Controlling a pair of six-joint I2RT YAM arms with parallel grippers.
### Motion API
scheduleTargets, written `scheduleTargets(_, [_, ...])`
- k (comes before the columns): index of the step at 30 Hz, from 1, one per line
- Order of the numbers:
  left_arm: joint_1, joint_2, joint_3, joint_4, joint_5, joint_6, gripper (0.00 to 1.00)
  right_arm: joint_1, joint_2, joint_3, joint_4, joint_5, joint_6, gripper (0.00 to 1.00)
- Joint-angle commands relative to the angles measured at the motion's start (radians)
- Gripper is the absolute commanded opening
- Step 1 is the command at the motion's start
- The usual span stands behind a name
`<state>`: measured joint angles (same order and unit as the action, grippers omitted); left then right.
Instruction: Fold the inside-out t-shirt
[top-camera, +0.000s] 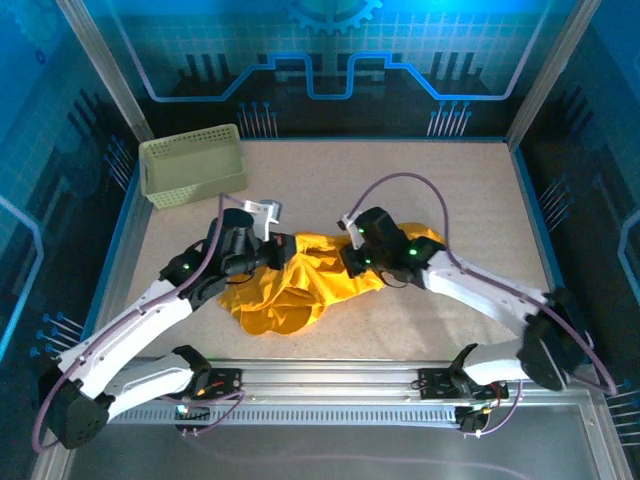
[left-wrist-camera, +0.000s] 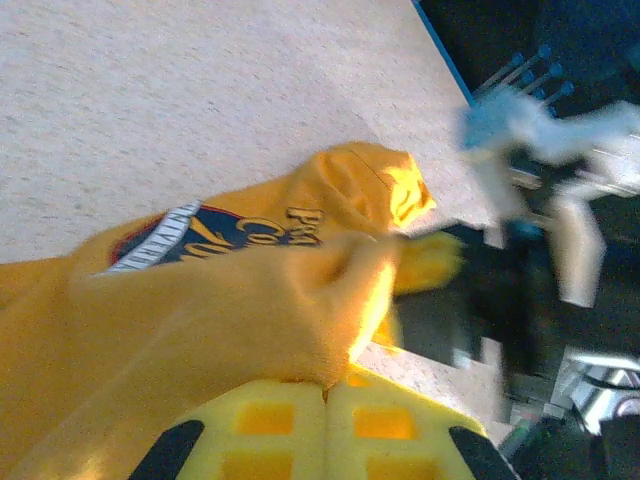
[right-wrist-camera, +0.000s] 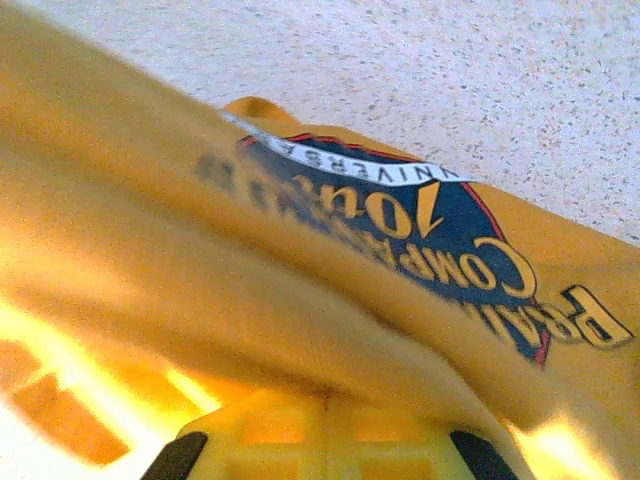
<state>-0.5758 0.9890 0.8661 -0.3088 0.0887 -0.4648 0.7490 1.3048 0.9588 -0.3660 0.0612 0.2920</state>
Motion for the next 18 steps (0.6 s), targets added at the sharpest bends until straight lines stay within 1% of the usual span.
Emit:
scheduleTargets(1, [0.056, -0.024, -0.018, 0.007, 0.010, 0.016, 0.00, -0.016, -0.160, -0.013, -0.158, -0.121, -0.056, 0.00])
scheduleTargets(4, [0.087, 0.037, -0.018, 0.021, 0.005, 0.007, 0.00, -0.017, -0.247, -0.005, -0.206, -0.193, -0.025, 0.00])
scheduleTargets(5, [0.099, 0.077, -0.013, 0.022, 0.006, -0.001, 0.00, -0.019, -0.257, -0.009, -0.200, -0.225, -0.018, 0.00])
scheduleTargets(7, [0.114, 0.177, 0.011, 0.019, 0.014, -0.002, 0.00, -0.027, -0.227, -0.015, -0.173, -0.270, -0.013, 0.00])
scheduleTargets(10, [0.119, 0.374, 0.097, -0.053, -0.042, 0.009, 0.00, -0.091, -0.110, -0.028, -0.096, -0.302, 0.020, 0.00])
scheduleTargets(12, [0.123, 0.504, 0.173, -0.123, -0.098, 0.022, 0.00, -0.187, -0.010, -0.025, -0.051, -0.332, 0.067, 0.00])
scheduleTargets(15, [0.136, 0.648, 0.268, -0.201, -0.167, 0.036, 0.00, -0.311, 0.123, 0.003, -0.006, -0.372, 0.111, 0.00])
scheduleTargets(16, [0.137, 0.677, 0.289, -0.216, -0.183, 0.039, 0.00, -0.328, 0.156, 0.022, 0.000, -0.376, 0.109, 0.00])
scheduleTargets(18, [0.136, 0.717, 0.334, -0.252, -0.207, 0.042, 0.07, -0.332, 0.227, 0.085, -0.050, -0.312, 0.095, 0.00])
